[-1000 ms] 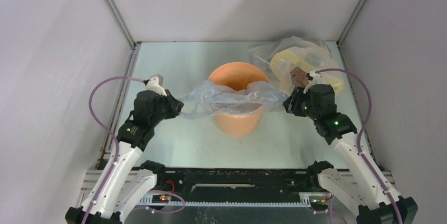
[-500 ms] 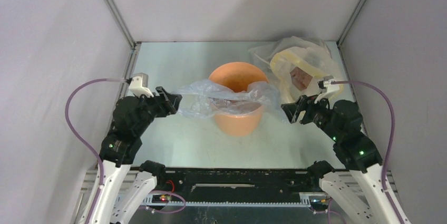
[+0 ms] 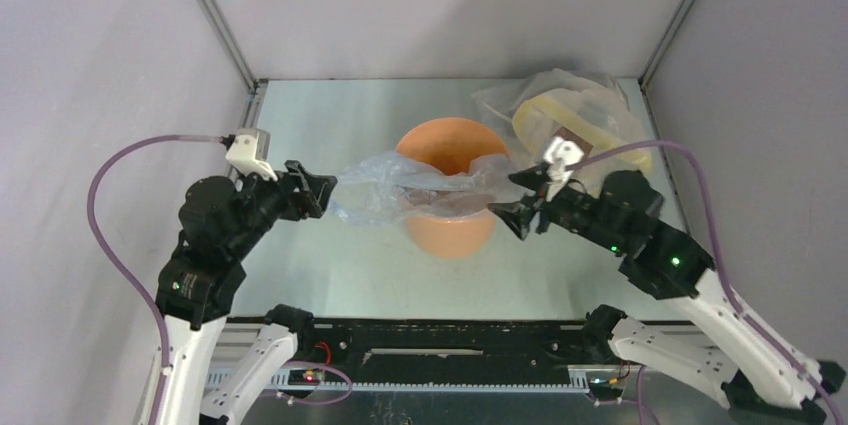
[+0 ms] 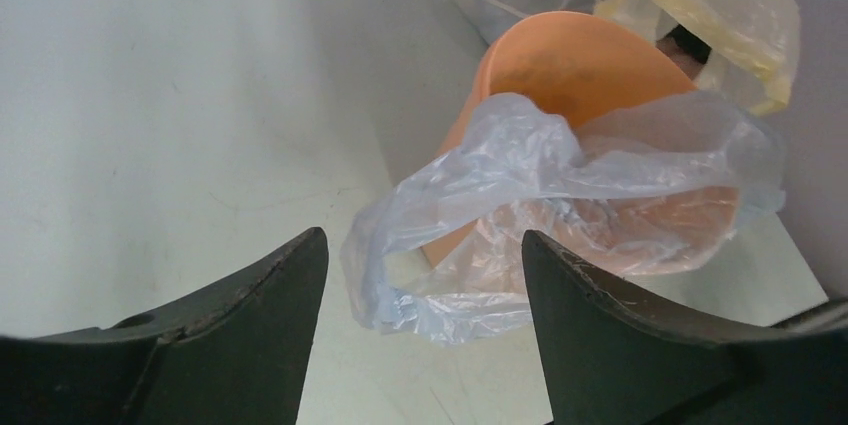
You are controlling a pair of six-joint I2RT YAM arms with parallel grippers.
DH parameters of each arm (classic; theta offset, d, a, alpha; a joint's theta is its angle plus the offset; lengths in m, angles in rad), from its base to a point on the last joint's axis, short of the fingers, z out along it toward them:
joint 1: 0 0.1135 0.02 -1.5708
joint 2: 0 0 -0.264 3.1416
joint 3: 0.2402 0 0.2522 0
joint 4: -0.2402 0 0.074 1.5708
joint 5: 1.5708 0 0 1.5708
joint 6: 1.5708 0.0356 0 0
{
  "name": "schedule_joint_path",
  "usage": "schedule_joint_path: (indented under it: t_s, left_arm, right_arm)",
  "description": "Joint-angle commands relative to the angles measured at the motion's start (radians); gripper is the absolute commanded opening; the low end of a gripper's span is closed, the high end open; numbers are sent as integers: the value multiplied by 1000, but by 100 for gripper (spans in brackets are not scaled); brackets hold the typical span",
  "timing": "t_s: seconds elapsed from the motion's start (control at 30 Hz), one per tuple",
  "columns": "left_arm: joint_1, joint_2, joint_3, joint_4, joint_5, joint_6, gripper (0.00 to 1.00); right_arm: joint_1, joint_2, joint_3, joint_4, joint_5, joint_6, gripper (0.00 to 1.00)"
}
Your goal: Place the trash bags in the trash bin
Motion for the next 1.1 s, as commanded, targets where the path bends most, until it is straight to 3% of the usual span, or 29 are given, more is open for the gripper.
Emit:
schedule_joint_path:
  t_s: [0.0,0.13,0.37,0.5,0.77,0.87,1.07]
  left_arm:
    - [-3,83,109,-18,180,187,78]
    - [-77,138,119,33,244,378,76]
    - [-239,160,94,156,65,589,76]
    - [-299,176,106,189,31,706,72]
    - [-408,237,110,72,38,948,70]
    - [-414,251,99,39,73,999,72]
    - [-418,278,84,36,33,1022,76]
  right_arm:
    - [126,132,66,81,102,-261,66]
    - [151,233,129,25,146,-325,62]
    - [151,274,139,-24,238,-378,61]
    - [154,281,139,-54,302,-374,57]
    - [165,286,139,-94,354,-343,55]
    - [170,287,127,-97,366,-336,57]
    - [181,290,108,-73,413,-314,71]
